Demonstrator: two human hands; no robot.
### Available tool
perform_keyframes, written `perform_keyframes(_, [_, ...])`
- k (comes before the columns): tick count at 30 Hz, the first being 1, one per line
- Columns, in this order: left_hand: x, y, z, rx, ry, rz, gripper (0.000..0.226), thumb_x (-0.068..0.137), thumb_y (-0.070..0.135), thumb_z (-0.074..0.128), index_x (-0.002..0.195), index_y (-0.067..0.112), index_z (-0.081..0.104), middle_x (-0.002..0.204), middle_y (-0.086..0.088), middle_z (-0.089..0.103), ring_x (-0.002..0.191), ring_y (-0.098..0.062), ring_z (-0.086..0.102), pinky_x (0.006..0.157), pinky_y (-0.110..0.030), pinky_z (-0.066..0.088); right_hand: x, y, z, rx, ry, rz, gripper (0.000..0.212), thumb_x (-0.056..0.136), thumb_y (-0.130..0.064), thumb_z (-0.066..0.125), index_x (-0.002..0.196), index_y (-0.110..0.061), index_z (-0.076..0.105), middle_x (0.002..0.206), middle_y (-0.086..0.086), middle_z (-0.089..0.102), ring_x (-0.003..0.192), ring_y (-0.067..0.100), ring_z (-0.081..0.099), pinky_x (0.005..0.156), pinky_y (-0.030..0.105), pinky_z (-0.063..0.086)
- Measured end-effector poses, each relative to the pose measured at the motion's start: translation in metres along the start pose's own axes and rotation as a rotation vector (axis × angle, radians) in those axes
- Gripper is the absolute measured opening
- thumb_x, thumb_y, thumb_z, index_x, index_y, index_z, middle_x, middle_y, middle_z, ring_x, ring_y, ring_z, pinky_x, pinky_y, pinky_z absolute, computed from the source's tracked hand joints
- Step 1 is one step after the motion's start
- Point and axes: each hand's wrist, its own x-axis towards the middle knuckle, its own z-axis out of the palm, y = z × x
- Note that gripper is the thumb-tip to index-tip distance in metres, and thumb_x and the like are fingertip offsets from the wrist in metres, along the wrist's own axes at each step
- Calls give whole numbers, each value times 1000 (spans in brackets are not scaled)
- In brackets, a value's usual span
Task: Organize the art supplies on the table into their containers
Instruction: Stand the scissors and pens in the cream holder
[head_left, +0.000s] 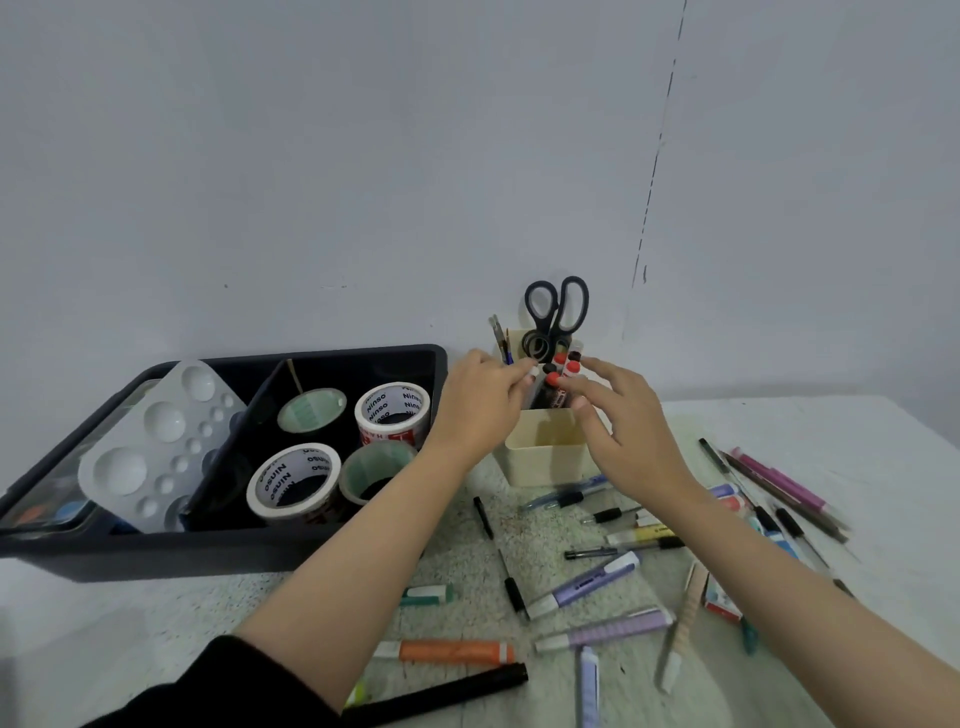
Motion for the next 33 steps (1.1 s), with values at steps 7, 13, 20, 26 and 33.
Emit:
perform_keyframes(7, [-10,5,-23,126,-54,22,45,95,19,42,139,11,42,123,-9,60,115,-29,46,97,-36,32,-42,-26,4,16,-64,-69,35,87,-30,41,108,-18,66,110,-3,60,106,12,49,91,27,36])
perform_keyframes(13, [-90,-15,-56,-84,138,34,32,83,9,50,111,8,66,101,-5,66,101,-22,55,92,-25,35,-93,-55,21,113,-410,-179,24,86,-34,48,97,-27,68,94,-14,61,92,1,51,83,17,38])
perform_keyframes(20, [-218,-38,-68,-100,153,53,24,85,13,51,96,12,72,110,1,64,106,-15,55,97,-26,40,-134,-70,37,17,-662,-281,30,76,-43,52,99,-33,68,96,-9,53,88,6,44,77,10,25])
perform_keyframes(26, [-275,-59,-68,-145,70,-95,22,82,24,52,92,20,71,96,13,62,98,-2,51,93,-11,34,-136,-76,30,101,-655,-85,21,76,-38,58,93,-33,68,90,-20,53,90,-4,46,80,12,33])
perform_keyframes(33, [-277,-24,-66,-329,-138,-44,4,81,32,59,83,35,62,72,26,52,74,7,49,67,-7,38,-122,-82,5,562,-452,385,16,75,-4,75,80,-19,72,72,-4,68,65,5,59,60,16,47])
